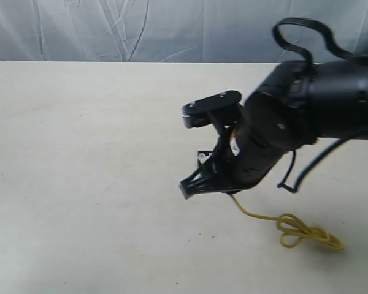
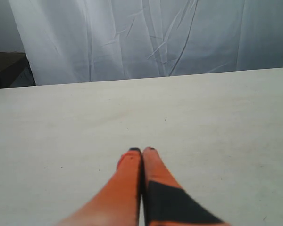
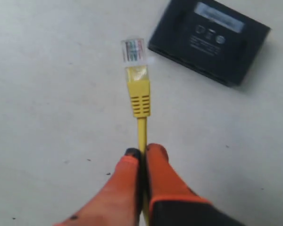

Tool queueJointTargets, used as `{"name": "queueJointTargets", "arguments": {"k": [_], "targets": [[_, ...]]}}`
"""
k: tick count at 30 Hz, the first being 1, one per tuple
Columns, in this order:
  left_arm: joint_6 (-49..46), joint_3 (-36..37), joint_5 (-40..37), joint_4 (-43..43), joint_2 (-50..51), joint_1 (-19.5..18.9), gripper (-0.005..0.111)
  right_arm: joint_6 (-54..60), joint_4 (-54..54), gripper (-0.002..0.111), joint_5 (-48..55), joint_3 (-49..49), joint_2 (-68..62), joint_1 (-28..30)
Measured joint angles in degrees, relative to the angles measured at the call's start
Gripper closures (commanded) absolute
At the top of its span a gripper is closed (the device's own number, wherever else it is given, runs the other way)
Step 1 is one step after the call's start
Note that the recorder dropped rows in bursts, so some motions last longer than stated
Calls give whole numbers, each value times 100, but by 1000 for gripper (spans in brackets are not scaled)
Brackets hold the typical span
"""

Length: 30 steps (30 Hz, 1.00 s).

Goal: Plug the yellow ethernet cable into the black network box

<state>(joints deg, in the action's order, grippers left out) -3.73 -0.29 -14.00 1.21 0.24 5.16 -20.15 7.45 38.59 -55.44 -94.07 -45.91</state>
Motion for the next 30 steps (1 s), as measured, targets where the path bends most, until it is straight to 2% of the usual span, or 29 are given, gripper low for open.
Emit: {"name": "queueJointTargets", "arguments": {"k": [6,8,16,17,19,20,22,27,30], "targets": [[0,0,12,-46,0,0,107,0,-25,109,-571,1177,689,228],[0,0,296,53,0,0,107,0,-48,109,-777,1508,727,227],[0,0,2955,550,0,0,107,10,-163,109,-1361,1947,727,227],[-135,-71,2935,685,0,0,107,10,-191,109,-1397,1947,727,227],[-1118,-724,2337,1277,404,0,107,10,-367,109,-1551,1947,727,227],[-1722,-1252,2025,1516,956,0,107,10,-511,109,-1669,1947,727,227],[-2201,-2384,1523,1674,2351,0,107,10,-702,109,-1854,1947,727,227],[-2432,-4601,166,1351,5448,0,107,10,-800,109,-1900,1947,727,227],[-2589,-5649,-628,1401,7207,14,107,10,-800,109,-1900,1947,727,227]]}}
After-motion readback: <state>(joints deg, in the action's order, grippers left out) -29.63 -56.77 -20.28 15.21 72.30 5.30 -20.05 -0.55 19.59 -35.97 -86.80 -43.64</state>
